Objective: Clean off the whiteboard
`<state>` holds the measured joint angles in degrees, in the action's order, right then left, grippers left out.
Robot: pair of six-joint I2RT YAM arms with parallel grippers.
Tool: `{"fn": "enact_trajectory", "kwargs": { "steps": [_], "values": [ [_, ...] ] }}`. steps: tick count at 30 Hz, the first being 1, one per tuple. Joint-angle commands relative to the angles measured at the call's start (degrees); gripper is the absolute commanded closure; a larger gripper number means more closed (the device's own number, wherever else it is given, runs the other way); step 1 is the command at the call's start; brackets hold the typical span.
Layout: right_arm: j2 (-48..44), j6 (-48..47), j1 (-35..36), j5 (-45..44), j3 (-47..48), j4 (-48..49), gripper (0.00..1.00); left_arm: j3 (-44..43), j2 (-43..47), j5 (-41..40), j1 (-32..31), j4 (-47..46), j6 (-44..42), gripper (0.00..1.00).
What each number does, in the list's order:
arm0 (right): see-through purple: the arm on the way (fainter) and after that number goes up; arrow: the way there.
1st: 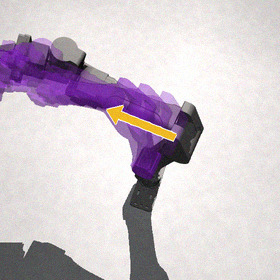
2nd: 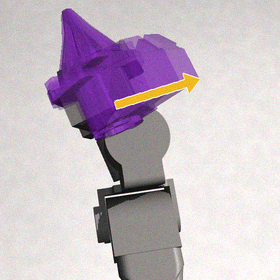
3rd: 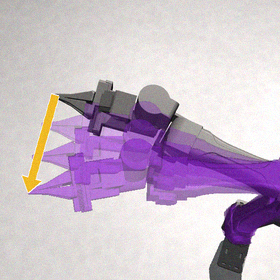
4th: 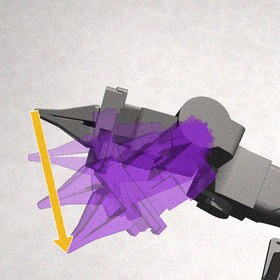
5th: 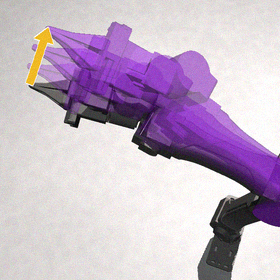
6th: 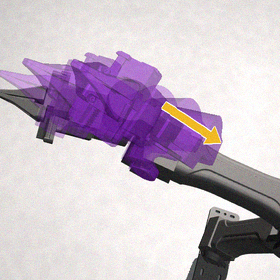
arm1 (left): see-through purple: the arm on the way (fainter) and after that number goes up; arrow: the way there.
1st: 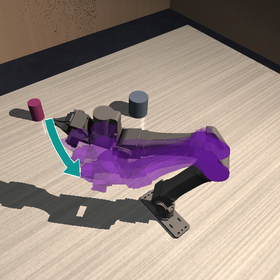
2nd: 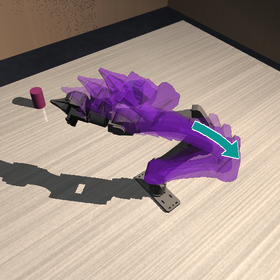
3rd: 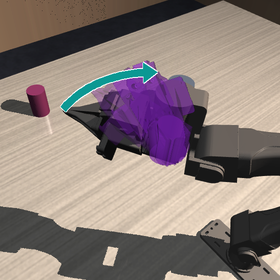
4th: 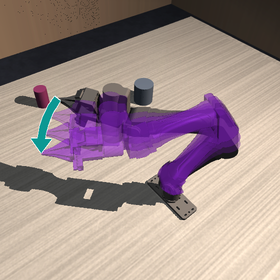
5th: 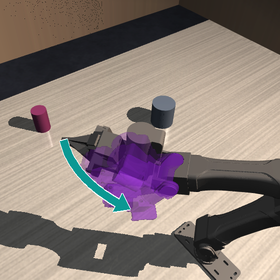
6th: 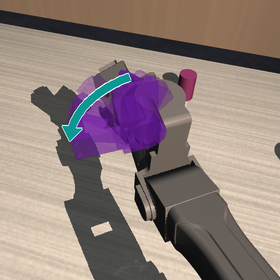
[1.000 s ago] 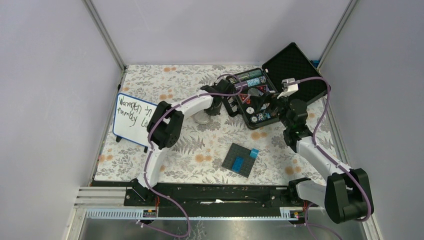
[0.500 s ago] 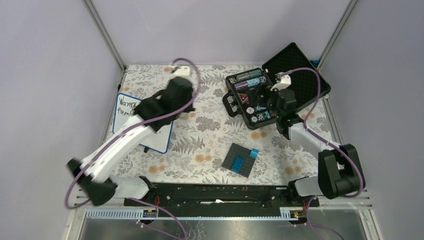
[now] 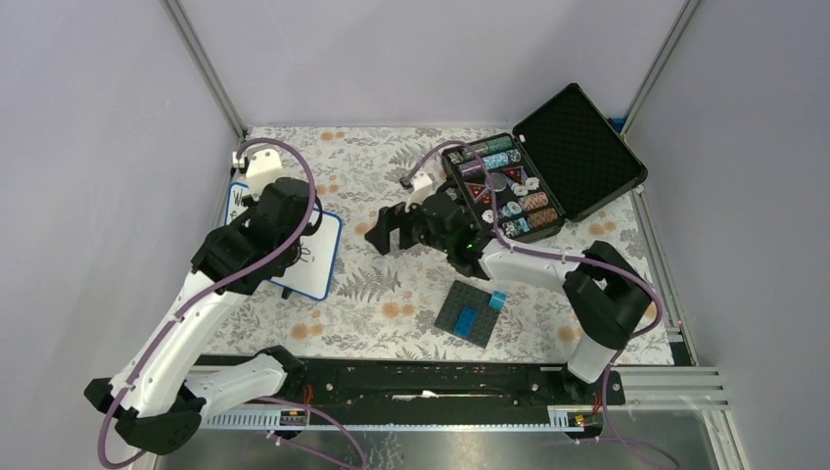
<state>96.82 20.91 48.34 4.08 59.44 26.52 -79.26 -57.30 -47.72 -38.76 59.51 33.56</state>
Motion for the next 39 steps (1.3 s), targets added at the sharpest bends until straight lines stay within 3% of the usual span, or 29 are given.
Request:
{"fn": "enact_trajectory", "kwargs": {
  "steps": [1,6,10,17,27,39],
  "values": [
    [3.6,4.5,3.3,2.0,5.4,3.1,0.01,4.7,0.3,-0.6,8.9,-1.8,1.2,1.00],
    [10.1,7.6,4.9,4.7,9.7,3.9,0.09,7.7,-1.5,11.6,25.3,-6.3,2.7,1.00],
    [13.8,10.6,5.3,5.4,11.0,7.3,0.11,8.6,-6.7,19.2,33.5,-5.9,6.1,1.00],
    [18.9,11.1,6.3,8.9,15.6,7.7,0.30,13.4,-8.7,22.5,37.0,-7.7,11.0,1.00],
    [23.0,12.4,7.1,12.4,18.5,10.8,0.34,19.1,-9.7,27.6,40.5,-13.0,10.8,1.00],
    [27.2,11.8,7.6,13.7,22.0,11.1,0.61,20.7,-12.2,38.5,45.2,-15.7,11.2,1.00]
  ]
}}
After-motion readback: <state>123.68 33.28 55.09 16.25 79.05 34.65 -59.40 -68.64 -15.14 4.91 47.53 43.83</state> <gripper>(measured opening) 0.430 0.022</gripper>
